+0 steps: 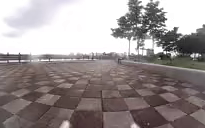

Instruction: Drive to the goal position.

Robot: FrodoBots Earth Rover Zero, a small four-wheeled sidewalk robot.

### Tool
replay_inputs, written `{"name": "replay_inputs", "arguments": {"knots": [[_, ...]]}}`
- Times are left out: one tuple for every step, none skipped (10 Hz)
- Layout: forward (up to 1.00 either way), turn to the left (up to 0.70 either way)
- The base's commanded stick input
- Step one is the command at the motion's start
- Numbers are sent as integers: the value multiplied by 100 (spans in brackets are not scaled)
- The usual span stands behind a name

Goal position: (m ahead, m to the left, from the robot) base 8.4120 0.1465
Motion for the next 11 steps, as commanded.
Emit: {"name": "replay_inputs", "arguments": {"knots": [[70,0],[70,0],[70,0],[70,0],[70,0],[70,0],[70,0],[70,0],[70,0],[70,0],[70,0]]}}
